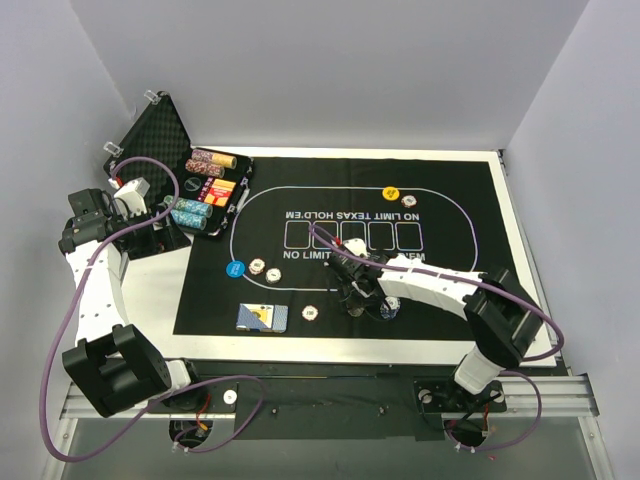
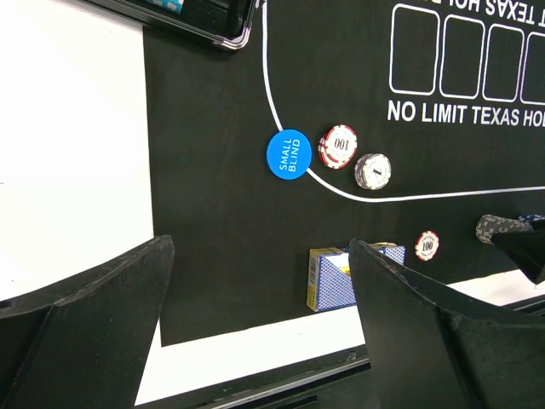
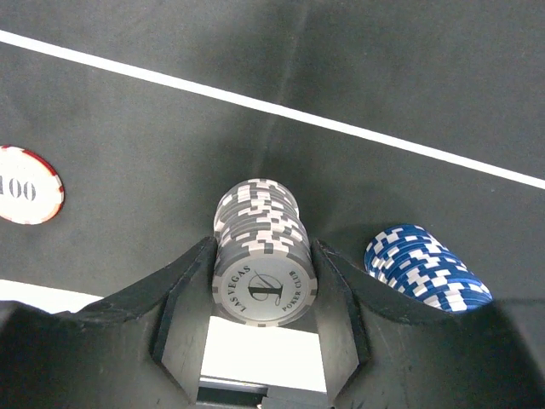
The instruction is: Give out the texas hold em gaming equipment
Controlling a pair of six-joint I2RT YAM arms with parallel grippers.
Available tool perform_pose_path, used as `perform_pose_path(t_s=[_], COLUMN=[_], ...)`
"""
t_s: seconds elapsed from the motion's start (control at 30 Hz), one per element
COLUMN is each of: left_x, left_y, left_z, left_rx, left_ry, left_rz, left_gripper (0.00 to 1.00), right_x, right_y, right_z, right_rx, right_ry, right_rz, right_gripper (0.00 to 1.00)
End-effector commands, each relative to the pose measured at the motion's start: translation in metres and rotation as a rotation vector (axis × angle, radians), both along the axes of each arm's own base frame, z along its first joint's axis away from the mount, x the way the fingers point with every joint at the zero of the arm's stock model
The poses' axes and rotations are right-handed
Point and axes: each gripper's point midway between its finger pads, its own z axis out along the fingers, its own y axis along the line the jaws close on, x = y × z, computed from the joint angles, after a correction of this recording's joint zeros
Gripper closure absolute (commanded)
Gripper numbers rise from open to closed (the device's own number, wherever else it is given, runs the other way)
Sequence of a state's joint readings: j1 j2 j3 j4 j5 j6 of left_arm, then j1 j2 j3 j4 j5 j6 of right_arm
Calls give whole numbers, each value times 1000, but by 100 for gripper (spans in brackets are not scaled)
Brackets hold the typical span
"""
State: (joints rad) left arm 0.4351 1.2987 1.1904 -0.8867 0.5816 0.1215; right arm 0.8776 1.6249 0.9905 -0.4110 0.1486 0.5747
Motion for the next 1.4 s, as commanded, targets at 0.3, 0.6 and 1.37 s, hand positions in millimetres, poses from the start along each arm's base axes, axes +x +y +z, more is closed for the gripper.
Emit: perform_pose_path(t_s=[0.3, 0.6, 1.37], left_x=[1, 0, 0], left_y=[2, 2, 3], left_z=[5, 4, 7], left_rx=[15, 27, 34], left_ry=[-36, -38, -47], left_rz=[-14, -20, -18], left_gripper=[5, 5, 5], right_x=[6, 1, -5], right_y=[2, -2, -4], right_z=[41, 20, 3], right_rx=[36, -13, -56], right_ry=[-50, -5, 29], right_rz=[8, 7, 16], right_gripper=[59, 57, 52])
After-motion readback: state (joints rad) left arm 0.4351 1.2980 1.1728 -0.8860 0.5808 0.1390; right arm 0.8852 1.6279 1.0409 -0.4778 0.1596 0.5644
